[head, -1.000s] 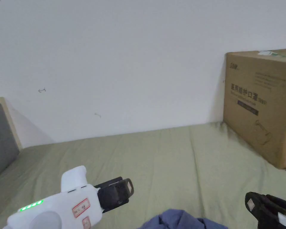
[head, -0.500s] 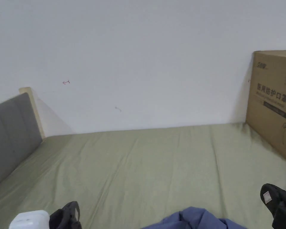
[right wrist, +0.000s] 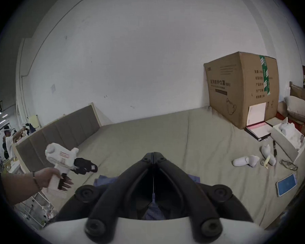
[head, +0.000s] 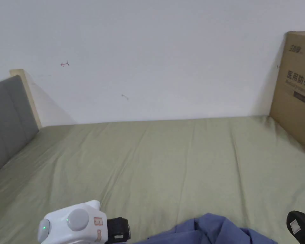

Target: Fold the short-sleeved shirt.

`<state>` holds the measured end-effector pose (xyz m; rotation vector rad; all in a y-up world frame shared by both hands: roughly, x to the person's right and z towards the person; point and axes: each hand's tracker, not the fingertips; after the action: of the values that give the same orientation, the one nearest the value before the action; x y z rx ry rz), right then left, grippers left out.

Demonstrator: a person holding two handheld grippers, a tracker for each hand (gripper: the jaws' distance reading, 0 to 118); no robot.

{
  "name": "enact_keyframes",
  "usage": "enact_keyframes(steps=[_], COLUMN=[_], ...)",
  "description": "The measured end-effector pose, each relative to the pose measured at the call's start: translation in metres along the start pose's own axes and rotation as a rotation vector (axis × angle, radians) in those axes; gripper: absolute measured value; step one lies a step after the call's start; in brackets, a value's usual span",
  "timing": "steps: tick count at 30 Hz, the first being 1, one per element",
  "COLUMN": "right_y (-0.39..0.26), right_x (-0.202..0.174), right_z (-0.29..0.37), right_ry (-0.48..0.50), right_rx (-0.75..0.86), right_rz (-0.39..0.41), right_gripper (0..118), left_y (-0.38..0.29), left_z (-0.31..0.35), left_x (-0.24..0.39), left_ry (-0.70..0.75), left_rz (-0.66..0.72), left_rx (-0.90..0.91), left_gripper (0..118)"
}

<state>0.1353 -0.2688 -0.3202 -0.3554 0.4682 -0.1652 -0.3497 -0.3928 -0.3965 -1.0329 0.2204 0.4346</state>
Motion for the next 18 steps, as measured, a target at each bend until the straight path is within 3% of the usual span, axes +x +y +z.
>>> enact_keyframes(steps=[5,7,8,9,10,11,14,16,17,18], right_y=[-0.01,-0.013,-0.016,-0.017,-0.019,-0.019,-0.013,-0.006,-0.002,0.0], right_x=[0.01,0.011,0.012,0.012,0.012,0.013,0.029,0.043,0.051,0.06], right_z=[-0.018,-0.025,-0.028,-0.03,-0.034,-0.039,-0.07,-0.098,-0.118,-0.14], right_ry=[-0.019,-0.027,-0.028,-0.024,-0.02,-0.015,0.078,0.085,0.067,0.054], right_rx=[-0.06,-0.084,-0.094,-0.102,-0.11,-0.123,-0.237,-0.296,-0.367,-0.455], right_rz=[-0.012,-0.009,-0.007,-0.002,0.005,0.016,-0.024,-0.08,-0.101,-0.126], right_gripper=[0,0,0,0,0,0,0,3,25,63], left_y=[-0.018,-0.033,-0.041,-0.048,-0.054,-0.062,-0.071,-0.08,-0.085,-0.09], left_z=[-0.062,-0.059,-0.047,-0.035,-0.026,-0.017,0.015,0.042,0.054,0.07], left_x=[0.001,0.019,0.031,0.039,0.046,0.053,0.049,0.045,0.04,0.034], left_ry=[0.108,0.173,0.175,0.148,0.129,0.103,-0.16,-0.125,-0.099,-0.101], left_rz=[-0.065,-0.172,-0.231,-0.271,-0.304,-0.341,-0.257,-0.219,-0.209,-0.191], left_rx=[-0.091,-0.029,0.031,0.081,0.117,0.131,0.099,0.201,0.284,0.337], left_gripper=[110,108,100,81,37,2,1,1,1,1])
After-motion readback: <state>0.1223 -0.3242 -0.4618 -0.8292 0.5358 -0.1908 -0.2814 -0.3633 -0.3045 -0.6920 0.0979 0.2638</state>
